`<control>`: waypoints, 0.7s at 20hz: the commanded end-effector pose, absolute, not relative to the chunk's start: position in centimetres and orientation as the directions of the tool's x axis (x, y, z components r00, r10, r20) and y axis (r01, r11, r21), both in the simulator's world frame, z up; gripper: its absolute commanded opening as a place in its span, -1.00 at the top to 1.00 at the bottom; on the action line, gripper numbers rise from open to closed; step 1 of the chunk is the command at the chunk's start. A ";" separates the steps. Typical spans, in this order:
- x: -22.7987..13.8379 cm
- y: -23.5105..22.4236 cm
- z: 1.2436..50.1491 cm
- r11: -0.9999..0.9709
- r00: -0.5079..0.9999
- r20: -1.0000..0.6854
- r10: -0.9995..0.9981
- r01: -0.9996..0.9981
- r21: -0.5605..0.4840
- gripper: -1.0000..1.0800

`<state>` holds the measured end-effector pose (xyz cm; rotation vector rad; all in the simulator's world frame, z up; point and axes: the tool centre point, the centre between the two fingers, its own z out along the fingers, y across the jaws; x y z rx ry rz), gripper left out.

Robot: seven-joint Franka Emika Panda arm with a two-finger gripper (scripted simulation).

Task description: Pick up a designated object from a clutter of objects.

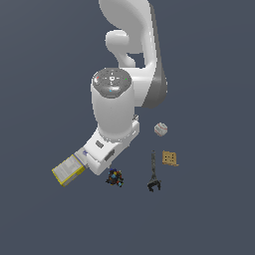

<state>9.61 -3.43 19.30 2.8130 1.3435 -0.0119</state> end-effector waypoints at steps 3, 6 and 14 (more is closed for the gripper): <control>10.4 -3.8 17.2 -0.535 0.535 -0.017 0.845 0.845 0.014 -0.92; 10.8 -4.0 15.7 -0.469 0.470 -0.015 0.883 0.883 0.010 -0.92; 11.8 -4.5 12.1 -0.297 0.297 -0.009 0.955 0.955 0.003 -0.92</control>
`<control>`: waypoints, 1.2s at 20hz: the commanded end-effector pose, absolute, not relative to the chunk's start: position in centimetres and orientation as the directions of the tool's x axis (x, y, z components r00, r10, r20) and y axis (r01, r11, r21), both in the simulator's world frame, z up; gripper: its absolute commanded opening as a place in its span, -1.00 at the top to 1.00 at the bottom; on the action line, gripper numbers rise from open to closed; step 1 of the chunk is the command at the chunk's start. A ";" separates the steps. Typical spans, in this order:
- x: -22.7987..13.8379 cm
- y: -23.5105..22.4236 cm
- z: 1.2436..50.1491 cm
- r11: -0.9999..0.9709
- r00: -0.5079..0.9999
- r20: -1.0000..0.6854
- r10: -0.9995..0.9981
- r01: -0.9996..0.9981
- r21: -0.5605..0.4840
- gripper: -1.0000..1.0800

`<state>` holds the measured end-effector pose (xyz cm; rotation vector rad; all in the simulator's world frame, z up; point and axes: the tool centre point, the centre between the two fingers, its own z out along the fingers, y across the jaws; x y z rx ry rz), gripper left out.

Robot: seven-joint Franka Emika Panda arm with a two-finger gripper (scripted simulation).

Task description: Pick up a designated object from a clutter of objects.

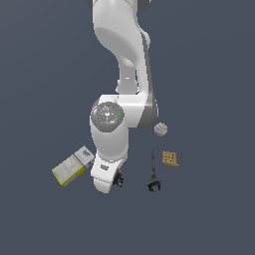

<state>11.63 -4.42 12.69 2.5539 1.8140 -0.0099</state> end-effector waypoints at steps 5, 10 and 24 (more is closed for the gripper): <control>12.1 -4.7 10.5 -0.220 0.220 -0.004 0.975 0.975 0.001 -0.92; 12.3 -4.8 9.5 -0.174 0.174 -0.001 0.985 0.985 0.000 -0.92; 12.3 -4.9 6.8 -0.160 0.160 0.000 0.987 0.987 0.000 -0.92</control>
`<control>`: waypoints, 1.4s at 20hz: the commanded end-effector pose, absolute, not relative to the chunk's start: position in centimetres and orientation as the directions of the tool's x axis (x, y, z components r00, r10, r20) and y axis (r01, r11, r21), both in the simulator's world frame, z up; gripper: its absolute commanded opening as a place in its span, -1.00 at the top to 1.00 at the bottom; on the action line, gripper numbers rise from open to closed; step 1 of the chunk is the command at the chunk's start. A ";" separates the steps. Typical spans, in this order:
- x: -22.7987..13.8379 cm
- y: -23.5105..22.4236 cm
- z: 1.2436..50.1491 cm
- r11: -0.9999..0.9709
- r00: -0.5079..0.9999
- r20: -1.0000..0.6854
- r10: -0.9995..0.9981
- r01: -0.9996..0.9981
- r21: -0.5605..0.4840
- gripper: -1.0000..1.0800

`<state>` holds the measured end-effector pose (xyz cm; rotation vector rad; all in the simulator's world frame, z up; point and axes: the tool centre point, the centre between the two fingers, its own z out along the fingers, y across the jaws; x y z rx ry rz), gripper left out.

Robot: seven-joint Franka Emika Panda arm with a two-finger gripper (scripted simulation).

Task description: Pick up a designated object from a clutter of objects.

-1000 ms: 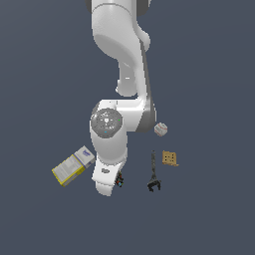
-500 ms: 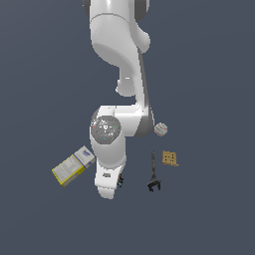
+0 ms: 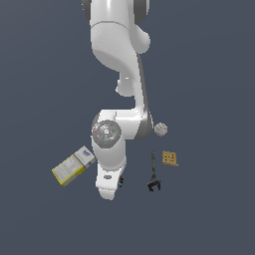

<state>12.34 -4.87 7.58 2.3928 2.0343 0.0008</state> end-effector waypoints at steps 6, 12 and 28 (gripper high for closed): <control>12.2 -4.9 4.3 -0.158 0.158 0.000 0.987 0.987 0.000 -0.92; 12.4 -4.8 4.2 -0.158 0.158 0.000 0.987 0.987 0.000 1.00; 11.9 -4.8 5.2 -0.158 0.158 0.000 0.987 0.987 0.001 1.00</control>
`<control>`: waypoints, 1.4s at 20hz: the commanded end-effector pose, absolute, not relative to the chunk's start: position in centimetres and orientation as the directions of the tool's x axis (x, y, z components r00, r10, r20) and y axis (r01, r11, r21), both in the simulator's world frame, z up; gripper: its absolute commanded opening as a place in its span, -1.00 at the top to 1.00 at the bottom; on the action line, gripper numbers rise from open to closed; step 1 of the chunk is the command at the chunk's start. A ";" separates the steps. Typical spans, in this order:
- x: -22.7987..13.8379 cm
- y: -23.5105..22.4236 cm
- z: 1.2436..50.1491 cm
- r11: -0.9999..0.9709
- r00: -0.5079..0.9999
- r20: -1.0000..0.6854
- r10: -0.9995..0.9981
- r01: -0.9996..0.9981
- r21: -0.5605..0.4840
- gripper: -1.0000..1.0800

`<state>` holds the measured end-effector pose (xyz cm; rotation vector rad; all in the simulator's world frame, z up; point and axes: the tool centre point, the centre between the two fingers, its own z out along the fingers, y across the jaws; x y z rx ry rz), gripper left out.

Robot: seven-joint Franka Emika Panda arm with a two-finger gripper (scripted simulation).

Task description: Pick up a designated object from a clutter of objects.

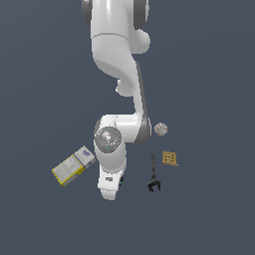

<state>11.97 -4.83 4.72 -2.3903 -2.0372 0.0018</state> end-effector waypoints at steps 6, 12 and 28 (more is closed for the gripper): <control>10.7 -4.5 7.5 -0.158 0.158 -0.001 0.987 0.987 0.001 1.00; 8.7 -4.1 11.4 -0.158 0.158 -0.001 0.987 0.987 0.001 1.00; 1.8 -2.5 25.3 -0.158 0.158 -0.002 0.988 0.988 0.000 1.00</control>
